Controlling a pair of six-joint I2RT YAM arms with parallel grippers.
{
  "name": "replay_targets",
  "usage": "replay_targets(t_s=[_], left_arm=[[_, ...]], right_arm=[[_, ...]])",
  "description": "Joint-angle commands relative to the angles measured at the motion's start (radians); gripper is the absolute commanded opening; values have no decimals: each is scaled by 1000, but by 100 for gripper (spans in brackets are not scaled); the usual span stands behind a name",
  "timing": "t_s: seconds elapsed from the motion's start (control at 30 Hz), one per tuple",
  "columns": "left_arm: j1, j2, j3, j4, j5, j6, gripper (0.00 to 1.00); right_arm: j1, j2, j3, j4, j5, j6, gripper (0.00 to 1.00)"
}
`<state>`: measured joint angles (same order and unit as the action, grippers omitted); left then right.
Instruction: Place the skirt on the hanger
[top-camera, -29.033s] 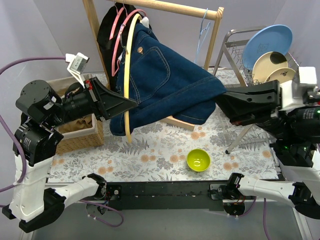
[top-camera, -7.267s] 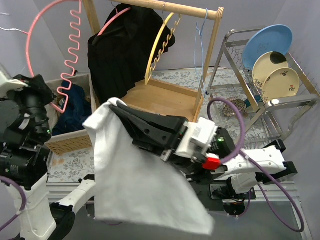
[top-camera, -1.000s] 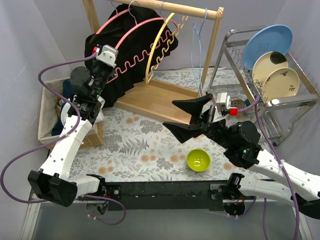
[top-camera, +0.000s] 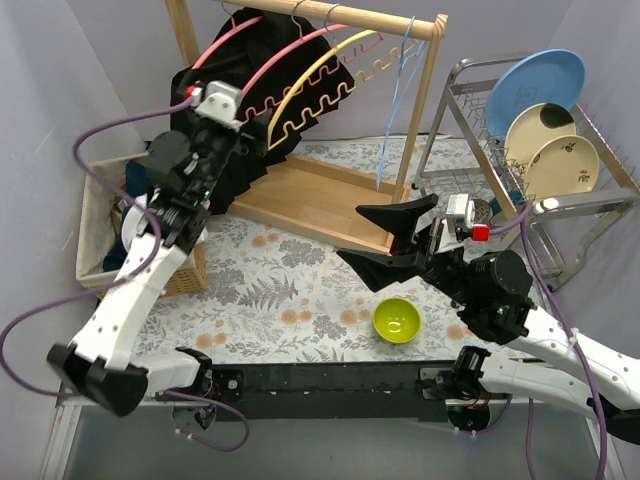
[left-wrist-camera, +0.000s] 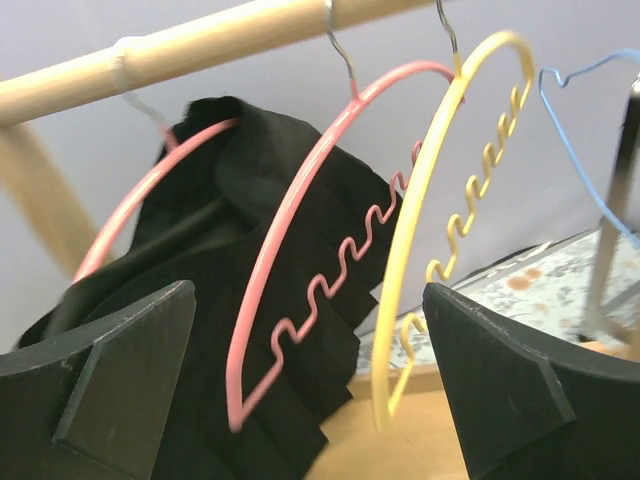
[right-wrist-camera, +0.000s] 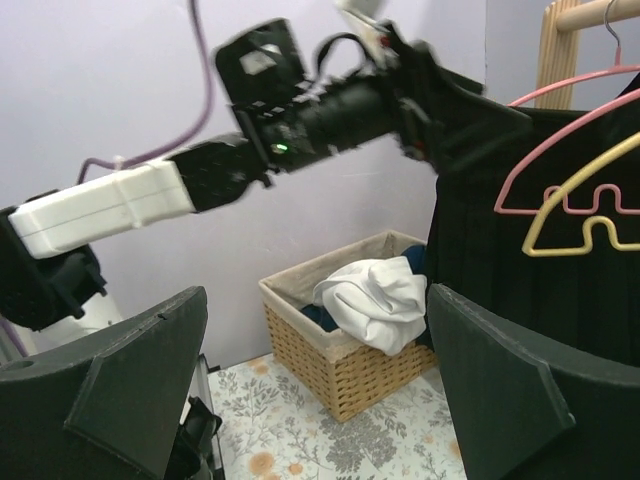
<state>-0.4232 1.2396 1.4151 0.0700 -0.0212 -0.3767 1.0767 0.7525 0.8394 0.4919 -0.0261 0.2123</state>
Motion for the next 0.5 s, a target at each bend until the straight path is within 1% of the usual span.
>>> replay_targets(t_s=[0.0,0.03,0.07,0.1,0.13,0.17,0.2,0.23,0.27,0.3,0.33,0.37,0.4,0.43,0.47], left_arm=[[-2,-213,-53,-197,-112,-189,98],[-2,-276,-82,-222,-191,-224,98],[-2,-299,-91,-263,-247,-266,98],[-2,-319,-94,-300,-288,-354,98],[-2,-333,-79,-346,-333,-391,98],[-2,-328,-64,-454,-418,-425,98],[-2,-316,-44,-519,-457,-506,98],[-2,-296,-22,-585,-509,-540,98],[-2,-243,17,-705,-598,-580,98],[1,-215,31,-760,-638,-643,98],[6,-185,45,-804,-664,-680,98],[12,-146,62,-882,-683,-715,98],[23,-137,59,-913,-704,-756,98],[49,-135,44,-930,-704,-825,98],[66,-158,-17,-929,-704,-850,98]], right_arm=[[5,-53,0,-33,17,29,98],[5,-68,0,-61,21,33,98],[5,-76,0,-75,49,47,98],[5,-82,0,-87,54,50,98],[5,-97,0,-105,63,53,98],[5,-104,1,-116,68,55,98],[5,-110,3,-124,69,64,98],[5,-122,3,-139,74,65,98],[5,-127,6,-145,75,70,98],[5,-133,6,-156,74,76,98],[5,-142,6,-161,72,81,98],[5,-148,6,-165,72,85,97],[5,-153,6,-174,71,90,97],[5,-162,6,-180,71,99,96],[5,-166,6,-185,69,102,96]])
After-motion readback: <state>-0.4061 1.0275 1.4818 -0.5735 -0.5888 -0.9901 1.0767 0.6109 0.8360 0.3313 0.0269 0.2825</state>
